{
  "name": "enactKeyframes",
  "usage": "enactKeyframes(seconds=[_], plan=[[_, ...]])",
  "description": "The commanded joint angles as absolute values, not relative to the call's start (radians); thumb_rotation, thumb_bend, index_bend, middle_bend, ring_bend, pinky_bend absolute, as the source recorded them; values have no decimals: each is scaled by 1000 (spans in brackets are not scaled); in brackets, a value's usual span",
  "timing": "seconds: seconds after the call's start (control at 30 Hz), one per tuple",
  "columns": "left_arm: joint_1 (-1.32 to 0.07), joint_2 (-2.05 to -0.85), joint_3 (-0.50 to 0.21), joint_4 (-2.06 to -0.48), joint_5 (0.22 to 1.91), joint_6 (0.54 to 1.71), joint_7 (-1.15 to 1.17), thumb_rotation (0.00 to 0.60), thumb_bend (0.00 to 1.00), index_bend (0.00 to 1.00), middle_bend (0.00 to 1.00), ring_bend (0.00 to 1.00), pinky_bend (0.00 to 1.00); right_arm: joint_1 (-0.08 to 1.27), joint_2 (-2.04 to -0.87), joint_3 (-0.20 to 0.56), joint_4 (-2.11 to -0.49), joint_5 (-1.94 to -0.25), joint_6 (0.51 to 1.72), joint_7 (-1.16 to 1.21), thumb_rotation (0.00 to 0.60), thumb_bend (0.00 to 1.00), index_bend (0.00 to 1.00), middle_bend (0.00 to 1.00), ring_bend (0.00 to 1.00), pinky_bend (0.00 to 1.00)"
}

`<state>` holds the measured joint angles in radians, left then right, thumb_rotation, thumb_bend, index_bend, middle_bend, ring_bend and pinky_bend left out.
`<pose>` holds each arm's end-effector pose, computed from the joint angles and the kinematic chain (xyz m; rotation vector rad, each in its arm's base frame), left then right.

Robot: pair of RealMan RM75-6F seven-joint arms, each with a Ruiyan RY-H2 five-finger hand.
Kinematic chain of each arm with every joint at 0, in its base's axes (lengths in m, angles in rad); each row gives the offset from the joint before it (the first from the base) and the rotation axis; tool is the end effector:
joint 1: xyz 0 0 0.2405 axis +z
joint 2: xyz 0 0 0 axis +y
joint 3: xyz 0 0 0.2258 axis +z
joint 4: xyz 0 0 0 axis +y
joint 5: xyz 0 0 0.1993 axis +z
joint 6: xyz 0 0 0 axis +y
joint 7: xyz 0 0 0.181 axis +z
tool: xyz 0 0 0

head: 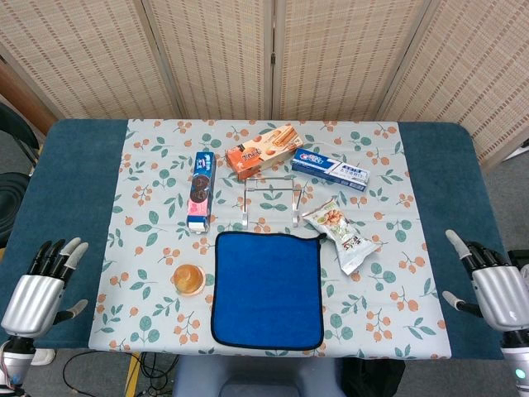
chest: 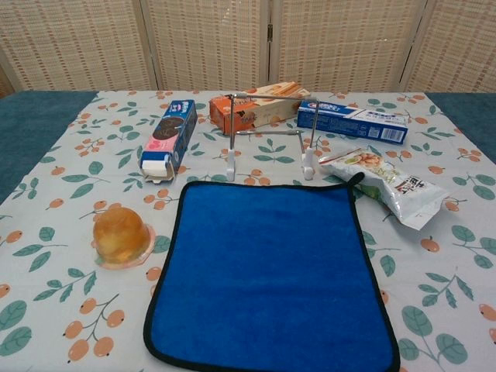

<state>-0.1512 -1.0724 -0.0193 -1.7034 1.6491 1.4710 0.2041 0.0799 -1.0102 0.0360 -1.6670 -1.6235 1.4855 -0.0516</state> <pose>-0.2306 0.2209 0.1435 -1.6174 -0.6847 -0.8909 -0.2595 -0.2090 0.1699 1.5280 -0.7806 0.8774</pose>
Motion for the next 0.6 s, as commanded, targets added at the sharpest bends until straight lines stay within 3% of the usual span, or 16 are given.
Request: enactKeyframes(seconds=[0.03, 0.13, 0.27, 0.43, 0.6], plan=[[-190, -1062, 3, -1663, 1725, 1448, 151, 600, 102, 116, 146, 164, 210, 101, -1008, 27, -1676, -1658, 1469, -63, 600, 57, 100, 371, 394, 553], [-219, -1067, 13, -1631, 1789, 1441, 119, 600, 103, 169, 255, 287, 393, 122, -1009, 15, -1686, -1692, 1443, -67, 600, 62, 137, 485, 521, 720], [-260, -1075, 27, -1600, 1865, 1431, 83, 600, 103, 261, 479, 483, 603, 160, -1018, -2, -1700, -1743, 1394, -81, 600, 67, 182, 615, 646, 838], [-311, -1094, 42, -1570, 1939, 1412, 56, 600, 102, 339, 723, 684, 745, 215, -1040, -21, -1714, -1805, 1328, -99, 600, 68, 229, 729, 738, 918], [-355, -1108, 58, -1565, 1986, 1374, 57, 600, 103, 360, 835, 804, 890, 257, -1061, -36, -1723, -1836, 1269, -117, 600, 70, 264, 808, 816, 976]])
